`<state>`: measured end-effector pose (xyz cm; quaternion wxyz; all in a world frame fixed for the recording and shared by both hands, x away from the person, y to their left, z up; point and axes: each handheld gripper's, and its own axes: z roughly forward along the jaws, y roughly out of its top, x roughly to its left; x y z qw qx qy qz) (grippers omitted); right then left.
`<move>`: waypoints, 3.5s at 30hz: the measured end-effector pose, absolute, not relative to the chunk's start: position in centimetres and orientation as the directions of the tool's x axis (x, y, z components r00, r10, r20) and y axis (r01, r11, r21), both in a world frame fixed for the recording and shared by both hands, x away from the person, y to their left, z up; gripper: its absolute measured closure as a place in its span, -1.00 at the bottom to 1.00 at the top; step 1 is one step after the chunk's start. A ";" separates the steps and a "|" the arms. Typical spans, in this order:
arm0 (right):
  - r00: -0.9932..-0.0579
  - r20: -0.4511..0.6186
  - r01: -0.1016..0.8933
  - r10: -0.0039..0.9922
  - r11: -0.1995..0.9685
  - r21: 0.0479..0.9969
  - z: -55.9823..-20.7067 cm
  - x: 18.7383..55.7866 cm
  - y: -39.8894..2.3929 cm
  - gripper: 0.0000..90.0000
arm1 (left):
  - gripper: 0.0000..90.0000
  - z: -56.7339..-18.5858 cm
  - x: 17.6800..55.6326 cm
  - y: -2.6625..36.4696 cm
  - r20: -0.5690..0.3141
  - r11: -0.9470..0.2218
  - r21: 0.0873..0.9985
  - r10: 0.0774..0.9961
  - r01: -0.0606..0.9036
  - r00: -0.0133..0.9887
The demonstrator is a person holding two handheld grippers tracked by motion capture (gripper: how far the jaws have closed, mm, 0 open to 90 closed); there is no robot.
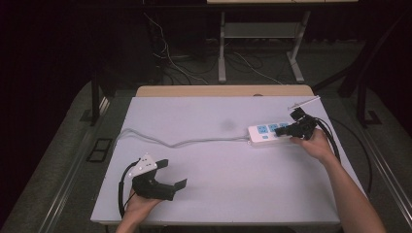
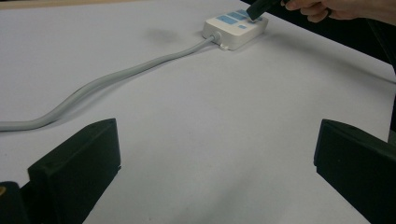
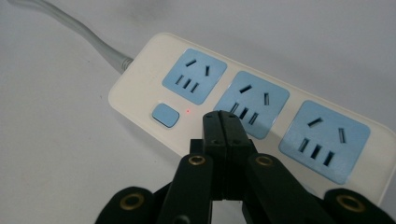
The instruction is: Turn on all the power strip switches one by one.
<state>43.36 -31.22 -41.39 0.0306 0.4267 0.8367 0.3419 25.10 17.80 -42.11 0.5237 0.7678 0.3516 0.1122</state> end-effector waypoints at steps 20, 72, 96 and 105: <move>-0.616 0.236 0.684 0.751 0.362 0.633 -38.9 43.4 -33.8 1.00 | -1.00 -42.1 25.1 17.8 -0.197 -0.204 0.884 0.655 0.421 0.729; -0.561 0.239 0.720 0.793 0.324 0.614 -42.1 43.1 -35.1 1.00 | -1.00 -42.0 25.0 17.7 -0.189 -0.209 0.886 0.652 0.414 0.734; -0.557 0.192 0.708 0.808 0.341 0.618 -41.9 42.6 -34.6 0.99 | -1.00 -42.1 25.1 17.6 -0.186 -0.217 0.885 0.648 0.413 0.739; -0.551 0.219 0.708 0.805 0.313 0.633 -41.2 42.4 -34.2 0.97 | -1.00 -42.1 25.2 17.7 -0.192 -0.209 0.885 0.650 0.416 0.735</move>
